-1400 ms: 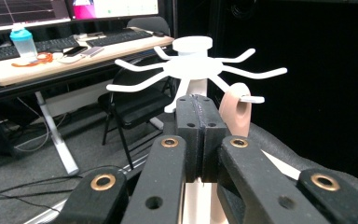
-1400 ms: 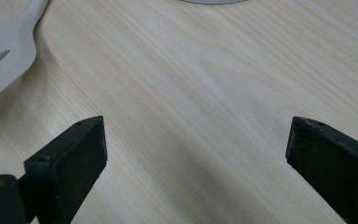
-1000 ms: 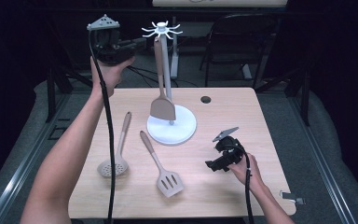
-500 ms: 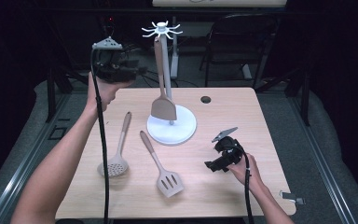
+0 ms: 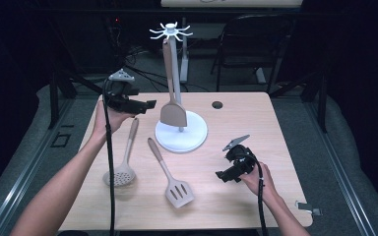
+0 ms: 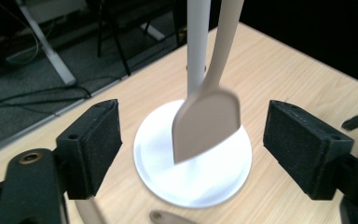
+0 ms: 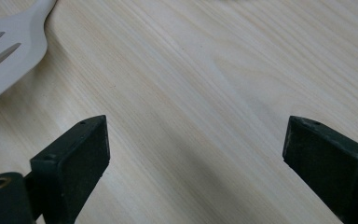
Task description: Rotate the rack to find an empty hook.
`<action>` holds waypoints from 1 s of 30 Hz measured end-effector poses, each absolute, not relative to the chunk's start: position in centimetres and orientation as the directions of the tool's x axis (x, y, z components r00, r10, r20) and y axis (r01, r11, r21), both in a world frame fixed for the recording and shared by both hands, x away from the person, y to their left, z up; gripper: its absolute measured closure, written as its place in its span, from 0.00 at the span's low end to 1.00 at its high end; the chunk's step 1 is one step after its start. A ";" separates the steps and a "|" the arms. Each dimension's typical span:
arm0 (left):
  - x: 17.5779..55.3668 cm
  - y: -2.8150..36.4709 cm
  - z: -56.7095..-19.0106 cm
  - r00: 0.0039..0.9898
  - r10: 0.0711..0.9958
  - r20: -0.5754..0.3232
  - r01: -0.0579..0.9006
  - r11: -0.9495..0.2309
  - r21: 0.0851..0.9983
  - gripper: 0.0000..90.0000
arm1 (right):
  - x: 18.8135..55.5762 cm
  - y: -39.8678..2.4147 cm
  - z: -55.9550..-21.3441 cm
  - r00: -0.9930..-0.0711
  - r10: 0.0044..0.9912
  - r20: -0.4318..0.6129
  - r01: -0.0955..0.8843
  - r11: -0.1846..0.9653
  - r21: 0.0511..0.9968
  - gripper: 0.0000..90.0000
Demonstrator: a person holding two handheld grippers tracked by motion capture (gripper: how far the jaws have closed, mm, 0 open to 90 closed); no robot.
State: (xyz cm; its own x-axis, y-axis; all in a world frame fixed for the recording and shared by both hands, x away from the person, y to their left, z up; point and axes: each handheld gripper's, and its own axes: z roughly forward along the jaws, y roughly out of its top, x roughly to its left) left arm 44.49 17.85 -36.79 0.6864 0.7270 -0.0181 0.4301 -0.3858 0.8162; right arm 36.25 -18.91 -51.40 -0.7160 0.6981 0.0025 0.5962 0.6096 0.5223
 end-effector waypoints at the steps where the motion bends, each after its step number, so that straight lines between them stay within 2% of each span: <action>1: 44.4 17.9 -37.3 0.685 0.728 -0.019 0.437 -0.389 0.811 0.19 | 36.2 -18.9 -51.4 -0.718 0.696 0.003 0.594 0.611 0.524 0.08; 18: 40.8 17.5 -47.5 0.690 0.724 0.001 0.523 -0.499 0.691 0.15 | 36.0 -18.1 -51.9 -0.750 0.661 0.009 0.575 0.645 0.502 0.08; 25: 40.0 17.2 -49.1 0.699 0.714 0.035 0.529 -0.550 0.646 0.12 | 35.9 -18.0 -51.9 -0.749 0.662 0.017 0.580 0.642 0.501 0.08; 30: 39.6 18.0 -49.2 0.677 0.735 -0.013 0.550 -0.495 0.673 0.11 | 35.9 -17.9 -51.9 -0.755 0.655 0.014 0.572 0.648 0.503 0.08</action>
State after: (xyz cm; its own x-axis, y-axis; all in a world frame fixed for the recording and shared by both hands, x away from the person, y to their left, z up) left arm 39.64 17.95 -49.22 0.6774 0.7355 -0.0129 0.5499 -0.4947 0.6730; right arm 35.89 -17.85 -51.89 -0.7554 0.6551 0.0145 0.5719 0.6483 0.5026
